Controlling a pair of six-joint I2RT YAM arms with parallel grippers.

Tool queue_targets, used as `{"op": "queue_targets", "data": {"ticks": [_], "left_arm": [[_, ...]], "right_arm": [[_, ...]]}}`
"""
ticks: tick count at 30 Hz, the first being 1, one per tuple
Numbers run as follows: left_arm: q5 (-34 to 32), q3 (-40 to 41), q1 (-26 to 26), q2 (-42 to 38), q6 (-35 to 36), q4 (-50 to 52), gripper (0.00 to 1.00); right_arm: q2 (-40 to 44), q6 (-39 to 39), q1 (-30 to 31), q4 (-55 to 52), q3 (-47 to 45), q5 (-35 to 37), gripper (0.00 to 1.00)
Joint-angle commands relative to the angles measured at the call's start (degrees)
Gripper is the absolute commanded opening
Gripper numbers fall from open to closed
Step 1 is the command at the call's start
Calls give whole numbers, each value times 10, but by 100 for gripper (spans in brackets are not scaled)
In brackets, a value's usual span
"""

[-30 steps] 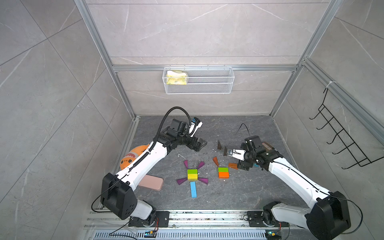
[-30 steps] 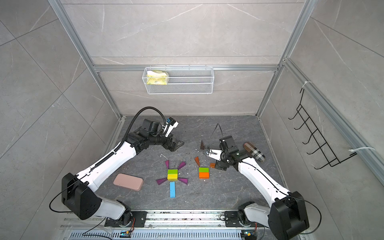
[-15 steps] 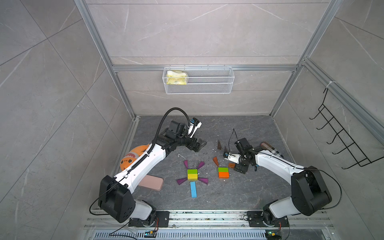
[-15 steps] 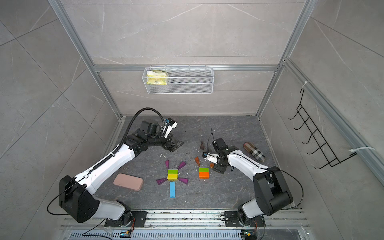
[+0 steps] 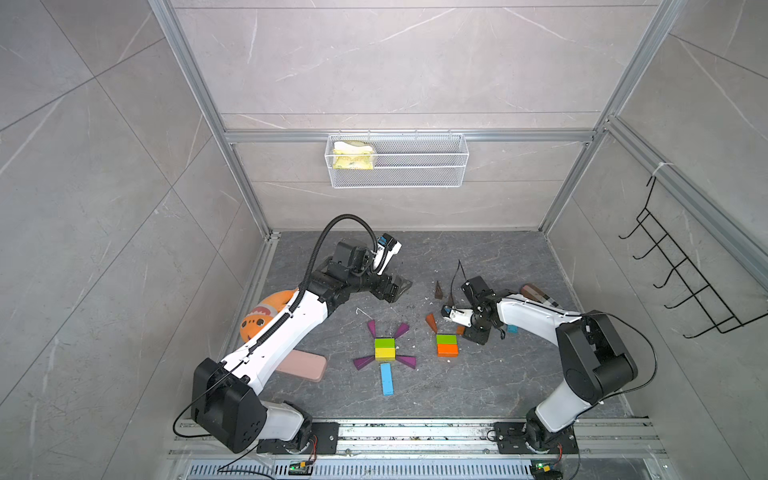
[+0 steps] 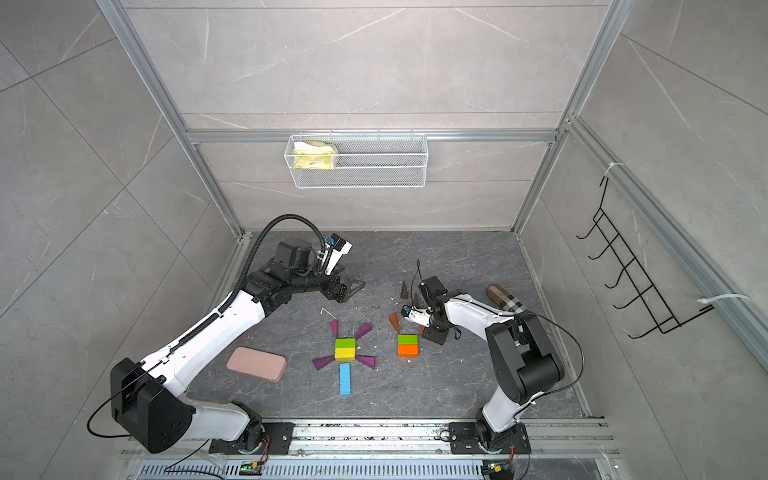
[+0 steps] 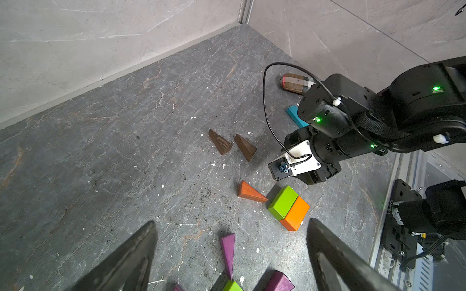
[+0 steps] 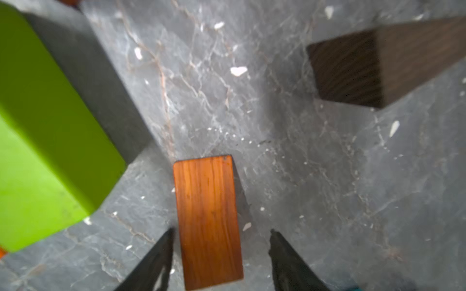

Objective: Assemble a small pinwheel with building blocks
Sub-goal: Pick up the building block from the center of the board.

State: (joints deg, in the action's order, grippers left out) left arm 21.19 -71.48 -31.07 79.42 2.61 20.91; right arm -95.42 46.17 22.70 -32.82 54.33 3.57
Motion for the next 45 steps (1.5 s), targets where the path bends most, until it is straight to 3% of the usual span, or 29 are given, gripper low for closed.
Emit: {"op": "queue_targets", "data": {"ticks": [1, 3, 8, 12, 15, 17, 22, 28, 36, 45], "left_arm": [[11, -3, 4, -8, 6, -16, 93], [12, -3, 4, -8, 6, -16, 93], [18, -4, 5, -7, 9, -16, 92], [50, -5, 8, -3, -7, -23, 88], [150, -52, 10, 43, -21, 25, 80], [254, -77, 11, 76, -19, 44, 76], [381, -53, 10, 120, -123, -62, 65], [421, -45, -1, 193, -274, -175, 49], [402, -78, -28, 232, -241, -89, 44], [395, -88, -36, 245, -225, -63, 38]], "right_arm": [[-15, -7, -3, -29, 18, -30, 38], [-20, -4, -7, -48, 31, -40, 19], [6, 15, -16, -59, 28, -50, 14], [82, 12, -23, -78, 45, -99, 15], [131, 9, -22, -114, 76, -146, 16], [148, 10, -23, -137, 98, -179, 16], [207, 4, -9, -113, 93, -190, 17], [222, -4, 50, -74, 97, -109, 17], [205, -17, 89, -53, 120, -75, 19], [173, -19, 118, -39, 142, -50, 19]]}}
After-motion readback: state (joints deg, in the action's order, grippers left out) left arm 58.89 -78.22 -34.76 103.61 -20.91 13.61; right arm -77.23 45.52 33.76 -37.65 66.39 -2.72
